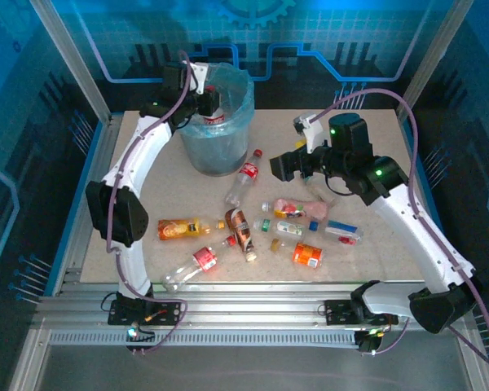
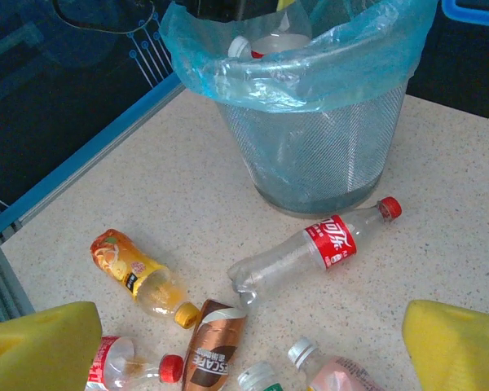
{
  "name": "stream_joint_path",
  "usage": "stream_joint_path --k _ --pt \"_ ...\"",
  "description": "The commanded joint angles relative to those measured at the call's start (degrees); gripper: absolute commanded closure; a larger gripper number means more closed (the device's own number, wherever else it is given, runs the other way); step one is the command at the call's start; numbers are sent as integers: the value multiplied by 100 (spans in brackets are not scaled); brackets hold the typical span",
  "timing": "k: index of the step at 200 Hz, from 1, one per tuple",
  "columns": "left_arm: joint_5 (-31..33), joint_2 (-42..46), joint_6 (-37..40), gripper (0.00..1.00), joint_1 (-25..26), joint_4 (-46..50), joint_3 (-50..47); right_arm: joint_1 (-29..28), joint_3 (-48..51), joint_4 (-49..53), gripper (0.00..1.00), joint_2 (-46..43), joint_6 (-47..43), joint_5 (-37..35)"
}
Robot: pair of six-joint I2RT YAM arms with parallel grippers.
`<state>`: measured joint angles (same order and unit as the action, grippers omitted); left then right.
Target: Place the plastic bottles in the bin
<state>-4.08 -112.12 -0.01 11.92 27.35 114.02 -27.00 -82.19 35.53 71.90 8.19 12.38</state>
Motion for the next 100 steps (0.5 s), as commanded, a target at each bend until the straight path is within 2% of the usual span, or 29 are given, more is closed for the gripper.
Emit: stream_joint_path --k 1,66,100 --pt "-225 -149 172 100 -41 -174 -215 -86 -48 59 4 100 77 16" --pt "-320 -315 203 100 -110 -581 -667 -87 -96 103 4 219 40 -1" --pt "-433 -251 7 87 -194 -686 -662 -84 -156 112 4 307 57 28"
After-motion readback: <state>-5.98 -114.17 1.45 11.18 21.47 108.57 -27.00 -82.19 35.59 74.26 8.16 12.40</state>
